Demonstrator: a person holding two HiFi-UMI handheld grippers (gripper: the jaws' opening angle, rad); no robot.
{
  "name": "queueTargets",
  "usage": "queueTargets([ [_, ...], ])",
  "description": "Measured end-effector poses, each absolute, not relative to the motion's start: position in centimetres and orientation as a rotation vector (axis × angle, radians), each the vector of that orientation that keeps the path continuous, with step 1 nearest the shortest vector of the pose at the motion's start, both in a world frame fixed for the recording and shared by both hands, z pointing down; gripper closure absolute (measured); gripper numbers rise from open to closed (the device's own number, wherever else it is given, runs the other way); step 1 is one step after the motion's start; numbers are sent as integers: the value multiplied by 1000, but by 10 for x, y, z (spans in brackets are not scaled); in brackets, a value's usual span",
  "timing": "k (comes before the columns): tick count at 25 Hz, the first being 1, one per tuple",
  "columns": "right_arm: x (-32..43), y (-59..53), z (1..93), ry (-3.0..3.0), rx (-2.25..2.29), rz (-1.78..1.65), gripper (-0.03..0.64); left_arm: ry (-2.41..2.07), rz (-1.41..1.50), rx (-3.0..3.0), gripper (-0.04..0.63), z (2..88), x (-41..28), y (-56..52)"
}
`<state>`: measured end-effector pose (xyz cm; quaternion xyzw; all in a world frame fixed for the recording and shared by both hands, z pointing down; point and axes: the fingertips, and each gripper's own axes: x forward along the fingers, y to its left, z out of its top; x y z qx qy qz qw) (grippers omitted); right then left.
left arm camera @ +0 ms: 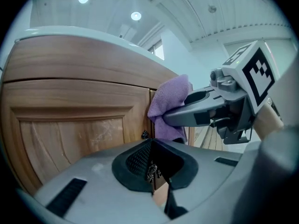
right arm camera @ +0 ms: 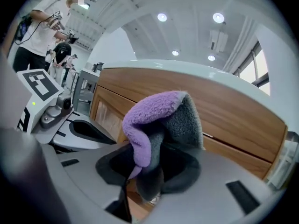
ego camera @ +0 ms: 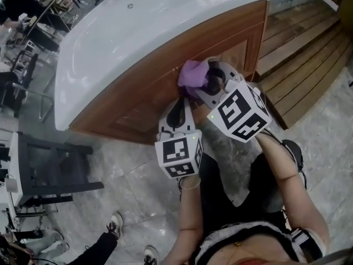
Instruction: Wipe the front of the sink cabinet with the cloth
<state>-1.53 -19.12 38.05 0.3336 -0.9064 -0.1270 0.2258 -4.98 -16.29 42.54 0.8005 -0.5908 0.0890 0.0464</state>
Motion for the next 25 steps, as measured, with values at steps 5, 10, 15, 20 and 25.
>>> queueTargets([
  [5,-3,-200,370,-2513,932,-335,436,-1783,277,2439,594,428,-33,-170],
  [10,5,-206,375,-2508,977,-329,436,-1761,272,2433,595,442,-30,-170],
  [15,22,-216,378,-2466,1052,-355,436,-1739,264,2457,594,441,-18,-171],
  [20,29,-220,381,-2484,1069,-331,436,-1728,266,2482,594,439,-8,-172],
  [25,49,-231,381,-2469,1117,-305,436,-1717,275,2512,595,433,2,-176],
])
